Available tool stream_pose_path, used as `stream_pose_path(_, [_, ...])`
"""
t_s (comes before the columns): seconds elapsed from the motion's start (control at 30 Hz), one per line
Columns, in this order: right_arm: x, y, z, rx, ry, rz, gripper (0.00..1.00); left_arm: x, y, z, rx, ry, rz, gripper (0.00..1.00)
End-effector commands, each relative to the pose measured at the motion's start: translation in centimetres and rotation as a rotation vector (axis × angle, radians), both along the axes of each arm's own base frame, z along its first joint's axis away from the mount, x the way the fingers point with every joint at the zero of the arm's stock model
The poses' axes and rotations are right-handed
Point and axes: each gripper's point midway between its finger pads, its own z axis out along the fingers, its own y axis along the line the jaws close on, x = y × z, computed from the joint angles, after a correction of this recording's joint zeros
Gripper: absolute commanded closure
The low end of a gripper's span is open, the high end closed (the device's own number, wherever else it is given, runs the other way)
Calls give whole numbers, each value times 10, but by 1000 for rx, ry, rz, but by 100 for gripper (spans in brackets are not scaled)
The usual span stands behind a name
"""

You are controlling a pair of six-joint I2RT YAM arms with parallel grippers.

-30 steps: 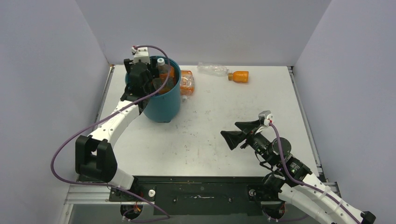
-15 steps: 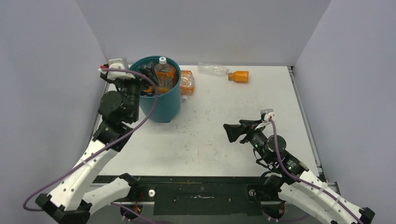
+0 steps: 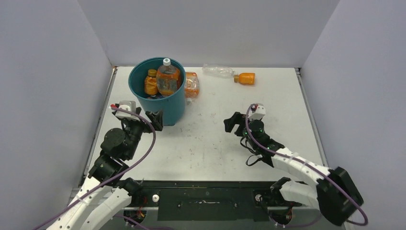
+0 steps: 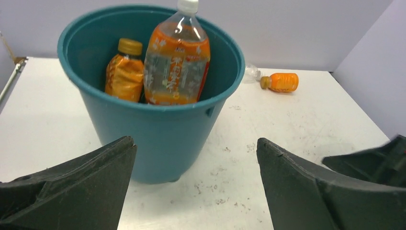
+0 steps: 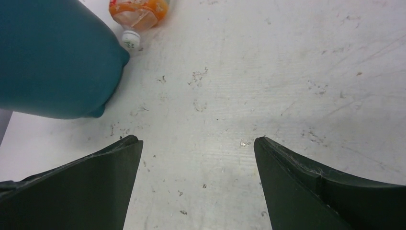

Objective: Put the plastic bottles in the bin
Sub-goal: Pick up the plastic bottle at the center of the board.

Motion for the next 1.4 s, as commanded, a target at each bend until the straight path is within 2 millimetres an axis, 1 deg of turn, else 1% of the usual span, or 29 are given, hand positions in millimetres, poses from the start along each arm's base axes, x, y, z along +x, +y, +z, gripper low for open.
stream_pose_path(0.0, [37,53,12,178,-39,113,10,-9,14,-5,-81,-37,45,4])
stream_pose_path(0.07, [54,78,4,218,-7,157,10,-10,18,-10,-98,-34,66,4])
stream_pose_path(0.1, [62,88,0,252,-1,167,10,-11,20,-11,-105,-33,74,4])
stream_pose_path(0.17, [77,108,-13,327,25,192,10,-12,23,-11,-112,-32,84,4])
stream_pose_path(0.2, [86,119,-12,388,31,201,10,-14,25,-10,-113,-36,91,4])
stream_pose_path(0.27, [101,136,-26,467,47,209,10,-15,29,-10,-117,-43,110,4])
stream_pose_path(0.3, [108,143,-28,535,58,202,10,-16,31,-11,-116,-45,119,4])
stream_pose_path(0.4, [130,158,-45,677,72,167,10,-17,34,-11,-122,-55,127,4])
stream_pose_path(0.47, [143,163,-60,744,90,124,10,-18,34,-10,-128,-58,127,4])
stream_pose_path(0.53, [153,168,-69,798,95,90,10,-18,34,-10,-133,-57,128,4])
stream_pose_path(0.6, [161,173,-77,821,96,63,10,-18,34,-11,-135,-56,128,4])
stream_pose_path(0.67, [168,184,-83,819,111,48,10,-18,34,-10,-137,-57,128,4])
stream_pose_path(0.73, [171,198,-94,784,154,37,9,-18,35,-10,-138,-59,131,4])
stream_pose_path(0.8, [177,202,-104,745,178,-15,8,-19,37,-9,-140,-63,136,4])
stream_pose_path(0.83, [177,205,-108,730,193,-33,8,-19,37,-9,-140,-62,138,4])
stream_pose_path(0.93, [179,203,-119,698,228,-106,8,-20,39,-8,-144,-67,145,4])
stream_pose_path(1.07, [180,198,-132,709,279,-192,7,-21,39,-6,-153,-74,144,4])
stream_pose_path(1.2, [182,196,-140,741,314,-263,5,-21,40,-6,-157,-74,146,4])
stream_pose_path(1.33, [182,186,-141,801,322,-359,2,-22,42,-6,-162,-78,151,4])
stream_pose_path(1.37, [183,186,-142,814,327,-371,0,-22,42,-6,-163,-80,152,4])
